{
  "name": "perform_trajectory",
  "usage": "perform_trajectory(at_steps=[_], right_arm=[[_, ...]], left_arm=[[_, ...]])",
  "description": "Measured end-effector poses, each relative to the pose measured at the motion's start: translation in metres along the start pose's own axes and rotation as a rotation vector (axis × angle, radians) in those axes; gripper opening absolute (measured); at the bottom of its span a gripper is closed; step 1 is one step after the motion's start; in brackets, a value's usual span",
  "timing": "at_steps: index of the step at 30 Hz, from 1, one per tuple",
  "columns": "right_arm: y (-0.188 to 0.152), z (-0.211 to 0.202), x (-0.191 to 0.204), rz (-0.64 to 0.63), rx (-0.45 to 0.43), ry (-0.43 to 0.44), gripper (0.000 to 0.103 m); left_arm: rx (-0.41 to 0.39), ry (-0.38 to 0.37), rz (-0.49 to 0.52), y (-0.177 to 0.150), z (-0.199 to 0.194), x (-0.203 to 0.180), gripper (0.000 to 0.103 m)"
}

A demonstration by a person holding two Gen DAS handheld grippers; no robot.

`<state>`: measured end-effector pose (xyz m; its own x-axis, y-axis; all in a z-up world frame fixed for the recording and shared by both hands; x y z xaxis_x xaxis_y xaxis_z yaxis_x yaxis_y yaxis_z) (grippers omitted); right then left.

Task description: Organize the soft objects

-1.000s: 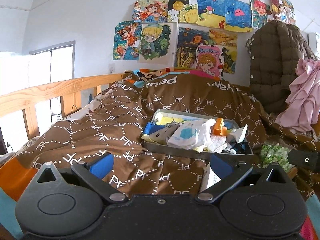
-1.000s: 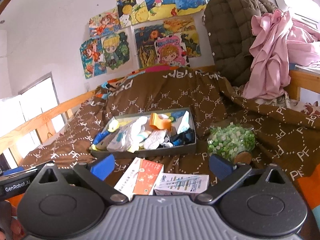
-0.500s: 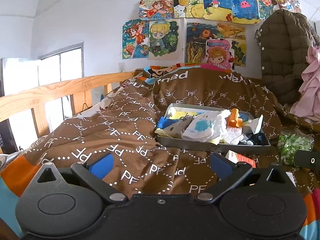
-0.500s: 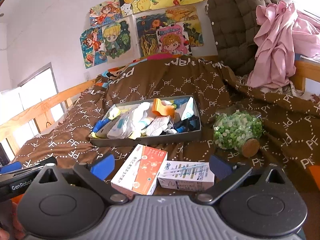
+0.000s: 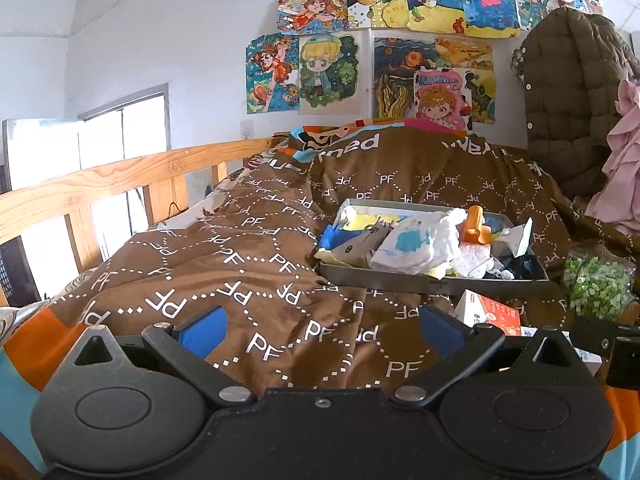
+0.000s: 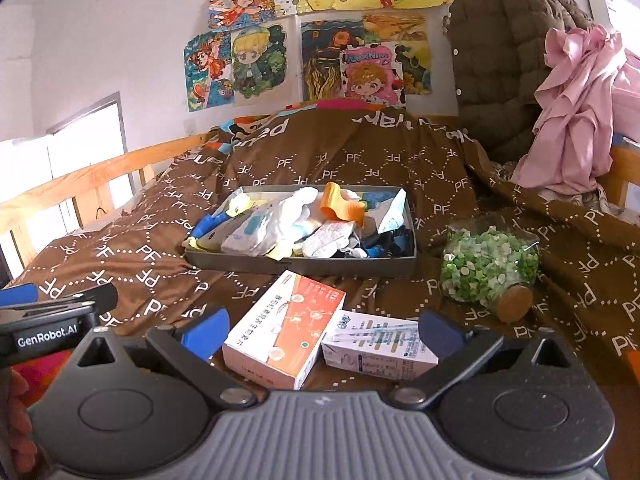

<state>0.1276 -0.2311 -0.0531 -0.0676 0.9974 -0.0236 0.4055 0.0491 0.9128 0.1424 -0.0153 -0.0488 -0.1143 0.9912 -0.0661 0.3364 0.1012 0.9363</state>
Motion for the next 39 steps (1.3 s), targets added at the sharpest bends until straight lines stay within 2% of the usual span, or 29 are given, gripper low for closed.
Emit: perform_trajectory(at_steps=[8,18,39], right_arm=[[-0.004,0.004,-0.015,0.058,0.016,-0.023,0.103],[-0.007,0.007,-0.014,0.021,0.025,-0.042,0.103],[-0.011,0.012,-0.017,0.03,0.045,-0.043,0.103]], left_arm=[[0.004,0.006,0.003,-0.003,0.001,0.0,0.102],[0.002,0.004,0.02,-0.007,0.002,-0.002,0.102],[0.006,0.003,0.029,-0.009,0.002,-0.004,0.102]])
Point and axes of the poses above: each gripper's, at about its wrist camera, not at the fingertips, and z roughly the way its jaws point, x to its left, y to its top, the point moved 10 cm from there along z, roughly the way its jaws point, and after that the axes turned 6 degrees about -z, right-handed, at the moved point
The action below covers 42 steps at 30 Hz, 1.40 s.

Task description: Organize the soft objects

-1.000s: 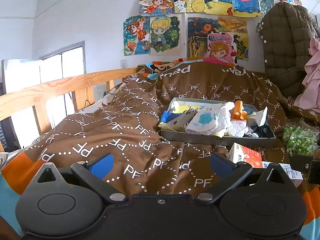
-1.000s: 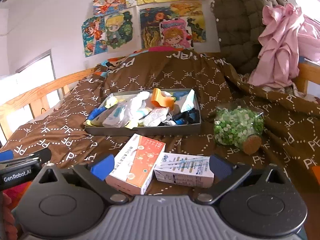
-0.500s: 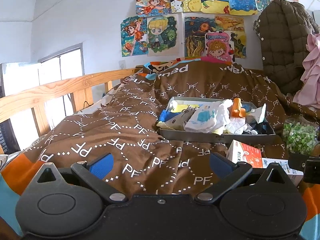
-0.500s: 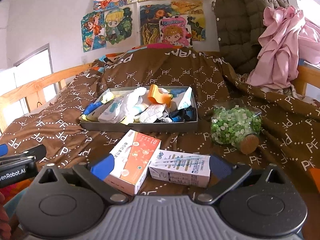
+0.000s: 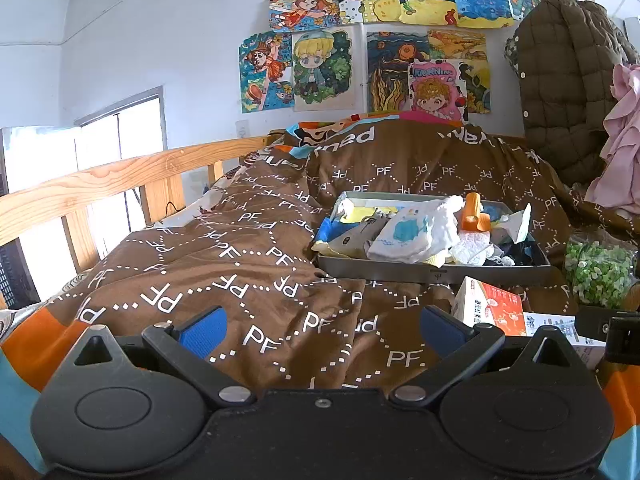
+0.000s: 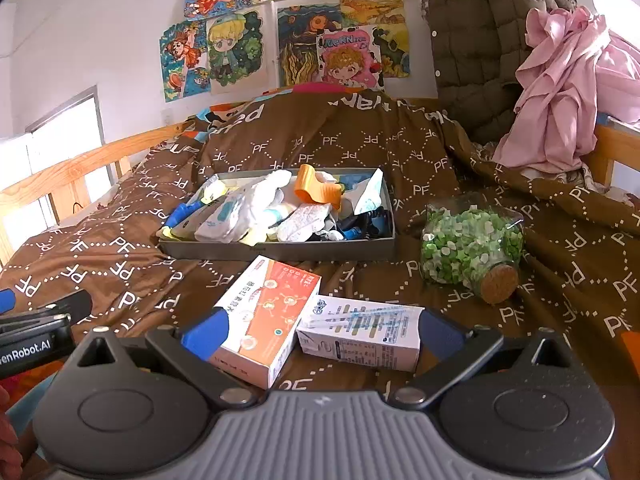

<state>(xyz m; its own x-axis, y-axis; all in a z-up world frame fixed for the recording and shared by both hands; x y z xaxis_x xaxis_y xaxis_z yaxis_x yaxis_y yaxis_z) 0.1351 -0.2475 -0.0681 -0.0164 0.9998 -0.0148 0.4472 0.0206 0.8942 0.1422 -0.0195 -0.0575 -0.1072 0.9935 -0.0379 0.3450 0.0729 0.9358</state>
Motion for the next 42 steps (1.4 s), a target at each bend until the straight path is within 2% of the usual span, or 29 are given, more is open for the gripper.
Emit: perform_trajectory(at_steps=[42], right_arm=[[-0.0041,0.0032,0.0019,0.008,0.014,0.008,0.103]], left_arm=[[0.005,0.003,0.005,-0.0001,0.0001,0.0002,0.102]])
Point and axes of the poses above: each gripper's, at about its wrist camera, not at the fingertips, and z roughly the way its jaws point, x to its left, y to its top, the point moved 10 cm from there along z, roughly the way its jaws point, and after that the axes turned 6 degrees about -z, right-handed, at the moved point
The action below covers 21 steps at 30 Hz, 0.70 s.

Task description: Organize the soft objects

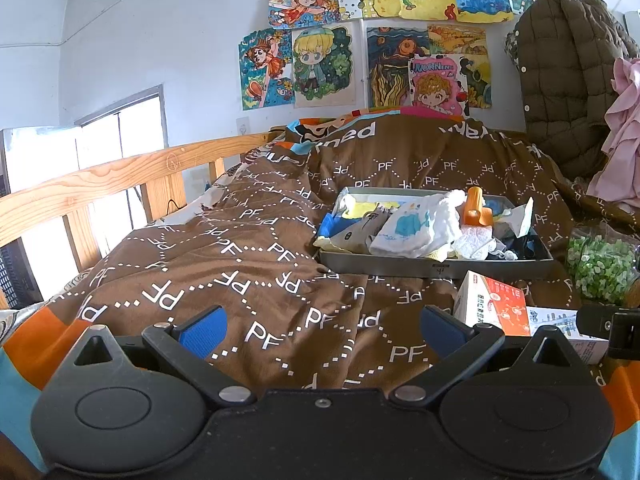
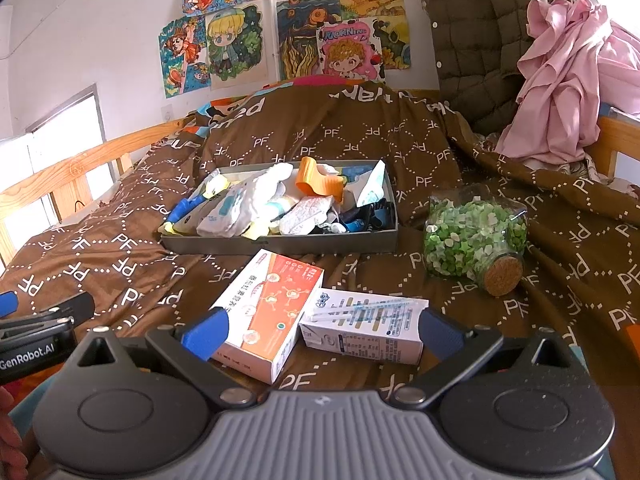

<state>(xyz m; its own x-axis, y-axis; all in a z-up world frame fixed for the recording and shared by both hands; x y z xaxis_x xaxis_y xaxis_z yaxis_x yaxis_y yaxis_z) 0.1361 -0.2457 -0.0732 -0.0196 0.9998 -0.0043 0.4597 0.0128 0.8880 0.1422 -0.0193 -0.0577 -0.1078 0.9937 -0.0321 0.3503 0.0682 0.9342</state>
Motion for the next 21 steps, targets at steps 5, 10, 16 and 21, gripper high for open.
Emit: perform_trajectory(at_steps=[5,10,16,21], right_arm=[[0.0001,0.0,0.0,0.0,0.0,0.0,0.103],[0.0005,-0.0001,-0.0003,0.001,0.001,0.0,0.103],[0.0,0.0,-0.0002,0.001,0.001,0.001,0.103],[-0.0008,-0.0002,0.0008,0.002,0.001,0.002,0.103]], left_arm=[[0.001,-0.001,0.001,0.0002,-0.0001,0.0,0.102],[0.006,0.0,0.004,-0.0028,0.0005,0.0022,0.102],[0.006,-0.001,0.004,-0.0024,0.0004,0.0017,0.102],[0.007,-0.001,0.005,-0.0023,0.0003,0.0016,0.102]])
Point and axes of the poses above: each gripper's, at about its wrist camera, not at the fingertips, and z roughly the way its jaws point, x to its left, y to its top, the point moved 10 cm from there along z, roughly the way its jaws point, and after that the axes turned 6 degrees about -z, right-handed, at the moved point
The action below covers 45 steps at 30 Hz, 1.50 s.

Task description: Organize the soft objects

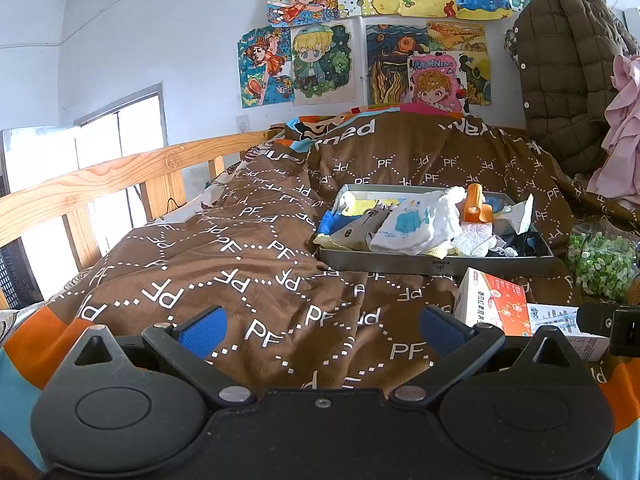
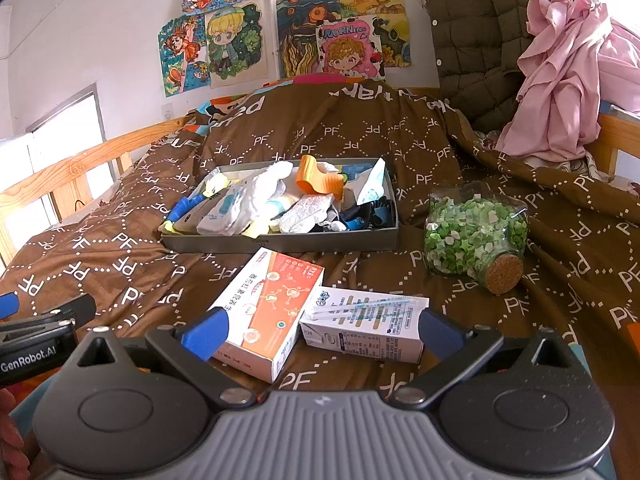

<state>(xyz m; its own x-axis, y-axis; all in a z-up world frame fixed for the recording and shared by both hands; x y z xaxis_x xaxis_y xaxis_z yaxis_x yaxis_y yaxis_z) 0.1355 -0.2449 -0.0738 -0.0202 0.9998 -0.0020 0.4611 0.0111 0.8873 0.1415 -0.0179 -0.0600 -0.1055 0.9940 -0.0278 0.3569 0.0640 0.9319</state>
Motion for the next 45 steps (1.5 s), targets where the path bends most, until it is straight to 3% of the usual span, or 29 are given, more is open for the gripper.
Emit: perform_trajectory(at_steps=[45], right_arm=[[-0.001,0.003,0.0,0.009,0.026,0.015,0.103]], left_arm=[[0.018,0.02,0.014,-0.01,-0.003,0.008,0.102]])
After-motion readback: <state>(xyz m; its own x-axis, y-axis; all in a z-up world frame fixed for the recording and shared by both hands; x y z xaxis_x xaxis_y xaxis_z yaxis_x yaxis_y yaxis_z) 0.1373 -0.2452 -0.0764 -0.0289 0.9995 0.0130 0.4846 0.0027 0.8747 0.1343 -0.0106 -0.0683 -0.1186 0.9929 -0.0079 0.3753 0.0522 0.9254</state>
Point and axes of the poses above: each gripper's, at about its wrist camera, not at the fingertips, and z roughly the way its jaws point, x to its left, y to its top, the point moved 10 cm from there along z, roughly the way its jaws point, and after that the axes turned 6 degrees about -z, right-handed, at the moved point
